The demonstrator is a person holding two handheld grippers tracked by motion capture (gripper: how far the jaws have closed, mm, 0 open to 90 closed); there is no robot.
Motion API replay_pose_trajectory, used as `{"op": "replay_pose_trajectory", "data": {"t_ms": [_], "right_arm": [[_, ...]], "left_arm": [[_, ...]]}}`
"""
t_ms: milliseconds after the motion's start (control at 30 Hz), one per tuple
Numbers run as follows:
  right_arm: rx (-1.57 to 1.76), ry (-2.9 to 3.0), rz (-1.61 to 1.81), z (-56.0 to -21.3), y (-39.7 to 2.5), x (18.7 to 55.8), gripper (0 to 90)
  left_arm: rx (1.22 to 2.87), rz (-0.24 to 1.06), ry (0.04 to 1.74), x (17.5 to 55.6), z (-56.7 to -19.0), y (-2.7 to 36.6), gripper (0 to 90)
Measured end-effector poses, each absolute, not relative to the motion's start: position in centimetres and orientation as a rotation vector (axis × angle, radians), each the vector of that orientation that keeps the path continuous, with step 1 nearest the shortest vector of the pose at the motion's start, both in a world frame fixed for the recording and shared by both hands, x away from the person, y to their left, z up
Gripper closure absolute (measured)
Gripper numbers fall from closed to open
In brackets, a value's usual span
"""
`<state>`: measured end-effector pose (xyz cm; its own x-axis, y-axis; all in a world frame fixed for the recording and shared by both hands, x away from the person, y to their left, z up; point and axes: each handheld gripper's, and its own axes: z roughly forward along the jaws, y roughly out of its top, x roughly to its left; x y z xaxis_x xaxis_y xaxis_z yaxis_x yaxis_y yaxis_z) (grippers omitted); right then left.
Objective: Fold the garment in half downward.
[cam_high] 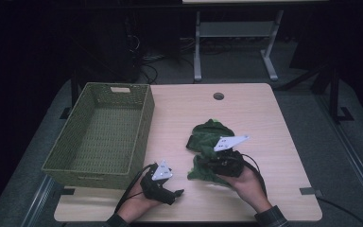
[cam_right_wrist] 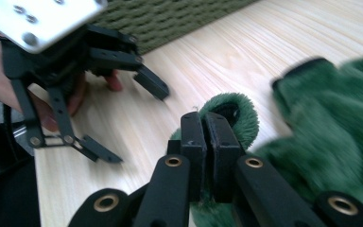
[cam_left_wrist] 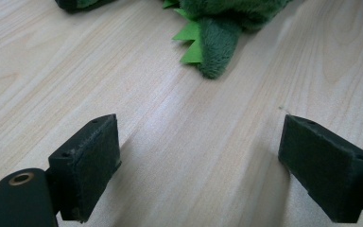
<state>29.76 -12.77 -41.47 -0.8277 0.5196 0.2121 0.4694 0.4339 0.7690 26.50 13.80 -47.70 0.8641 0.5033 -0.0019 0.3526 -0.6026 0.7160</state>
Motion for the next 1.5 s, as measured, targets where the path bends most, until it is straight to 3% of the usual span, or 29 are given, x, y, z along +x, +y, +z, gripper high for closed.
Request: {"op": "replay_pose_trajectory", "data": {"t_ms": [333,600,800,1333,1500], "right_arm": [[1.05,2.563,1.228,-42.9,-16.4,29.9,80.5],[1.085,2.504,1.219,-42.7,-18.3,29.6,84.6],[1.005,2.473,1.309,-41.3,-17.2,29.8,89.4],[1.08,2.643,1.069,-46.3,-15.1,32.0,89.6],[1.053,2.607,1.09,-45.4,-15.6,31.5,81.9]], "left_arm": [[2.274,0.26,0.614,26.5,-47.7,13.8,12.6],[2.275,0.254,0.619,26.5,-47.7,13.8,12.6],[2.271,0.256,0.621,26.5,-47.7,13.7,12.5],[2.274,0.255,0.619,26.5,-47.7,13.7,12.5],[2.275,0.256,0.621,26.5,-47.7,13.7,12.5]]}}
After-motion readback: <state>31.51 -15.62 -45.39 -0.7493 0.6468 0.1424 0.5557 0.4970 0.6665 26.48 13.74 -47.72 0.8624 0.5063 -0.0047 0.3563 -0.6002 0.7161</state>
